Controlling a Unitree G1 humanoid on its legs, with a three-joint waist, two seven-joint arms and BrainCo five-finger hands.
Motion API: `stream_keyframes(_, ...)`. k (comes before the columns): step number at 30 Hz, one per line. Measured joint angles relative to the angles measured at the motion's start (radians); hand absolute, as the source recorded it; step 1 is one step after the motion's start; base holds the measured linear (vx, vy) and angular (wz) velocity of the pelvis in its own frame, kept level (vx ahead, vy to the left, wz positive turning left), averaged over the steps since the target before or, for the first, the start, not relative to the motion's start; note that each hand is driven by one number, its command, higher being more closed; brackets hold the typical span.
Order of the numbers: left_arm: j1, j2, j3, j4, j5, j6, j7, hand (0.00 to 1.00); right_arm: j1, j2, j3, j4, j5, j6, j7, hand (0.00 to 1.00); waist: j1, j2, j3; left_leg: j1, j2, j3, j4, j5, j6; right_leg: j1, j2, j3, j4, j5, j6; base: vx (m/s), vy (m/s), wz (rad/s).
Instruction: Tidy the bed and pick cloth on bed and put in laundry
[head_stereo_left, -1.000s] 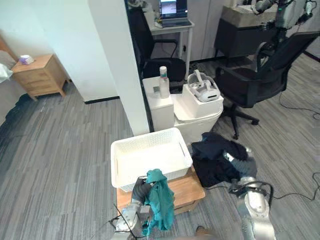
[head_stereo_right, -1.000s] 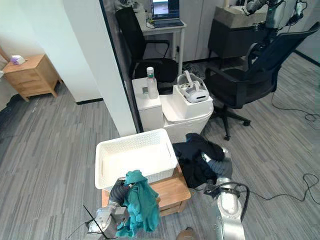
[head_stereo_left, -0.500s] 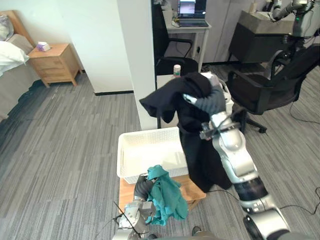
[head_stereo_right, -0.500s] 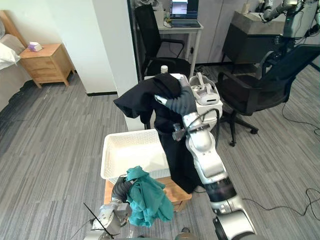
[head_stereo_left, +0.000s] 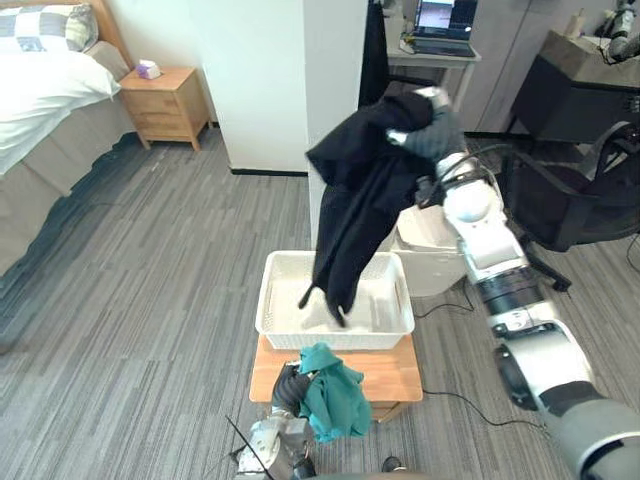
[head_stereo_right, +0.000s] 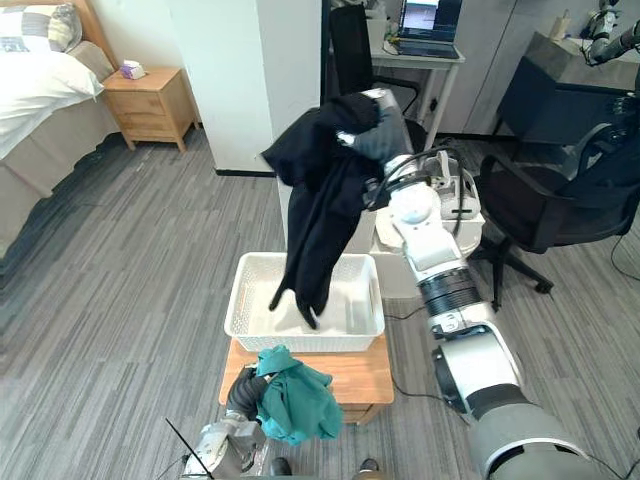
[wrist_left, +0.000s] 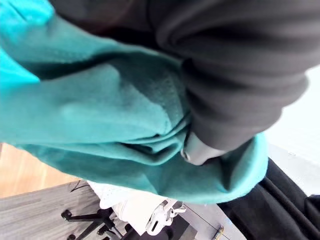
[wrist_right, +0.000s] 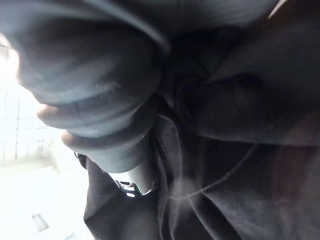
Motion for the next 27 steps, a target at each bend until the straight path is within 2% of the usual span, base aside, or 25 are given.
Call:
stream_keyframes(9, -0.026, 0.0, -0.027, 0.0, -0.019, -0.001, 0.0, 1.0, -0.006, 0.003, 0.002, 0.0, -0.037, 0.0, -0.008, 1.0, 0.004, 0.009, 0.003, -0.016, 0.021, -0.008, 0.003, 0.022, -0.013, 0.002, 0.025, -0.011, -0.031, 0.013, -0.018, -0.02, -0.031, 0.02)
stream_keyframes(12, -0.026, 0.0, -0.032, 0.0, -0.019, -0.001, 0.0, 1.0, 0.049, 0.006, -0.011, -0.002, -0.036, -0.003, -0.008, 1.0, 0.003, 0.022, 0.004, -0.017, 0.024, -0.012, 0.005, 0.027, -0.012, 0.003, 0.028, -0.011, -0.032, 0.013, -0.018, 0.0, -0.005, 0.01)
stream_keyframes(15, -0.026, 0.0, -0.033, 0.0, -0.018, 0.0, -0.001, 1.0, 0.181, 0.041, -0.035, -0.003, -0.039, 0.001, -0.003, 1.0, 0.003, 0.041, 0.004, -0.018, 0.024, -0.015, 0.004, 0.027, -0.012, 0.004, 0.027, -0.011, -0.032, 0.013, -0.018, -0.02, -0.001, 0.03)
stream_keyframes(19, -0.026, 0.0, -0.034, 0.0, -0.018, 0.0, -0.009, 1.0, 0.346, 0.122, -0.03, 0.004, -0.065, 0.029, 0.035, 1.0, -0.003, 0.06, 0.011, -0.017, 0.025, -0.011, -0.001, 0.027, -0.013, 0.002, 0.028, -0.011, -0.032, 0.013, -0.018, -0.04, 0.004, -0.03)
stream_keyframes(24, -0.026, 0.001, -0.036, -0.001, -0.019, 0.0, -0.021, 1.0, 0.358, 0.205, 0.02, 0.126, -0.078, 0.04, 0.041, 1.0, 0.002, 0.063, 0.014, -0.024, 0.028, -0.015, -0.001, 0.024, -0.018, -0.001, 0.03, -0.011, -0.036, 0.016, -0.023, -0.04, 0.005, 0.02)
stream_keyframes(25, -0.026, 0.001, -0.036, -0.002, -0.019, 0.0, -0.021, 1.0, 0.358, 0.215, 0.026, 0.14, -0.079, 0.041, 0.041, 0.0, 0.002, 0.064, 0.015, -0.027, 0.028, -0.017, -0.001, 0.024, -0.019, -0.003, 0.03, -0.012, -0.036, 0.017, -0.024, -0.03, 0.007, 0.07)
stream_keyframes(27, -0.026, 0.002, -0.037, -0.013, -0.019, 0.0, -0.021, 1.0, 0.357, 0.239, 0.037, 0.191, -0.091, 0.041, 0.041, 0.0, 0.004, 0.065, 0.016, -0.042, 0.028, -0.022, -0.001, 0.027, -0.021, -0.015, 0.03, -0.018, -0.036, 0.019, -0.028, -0.04, 0.007, 0.09)
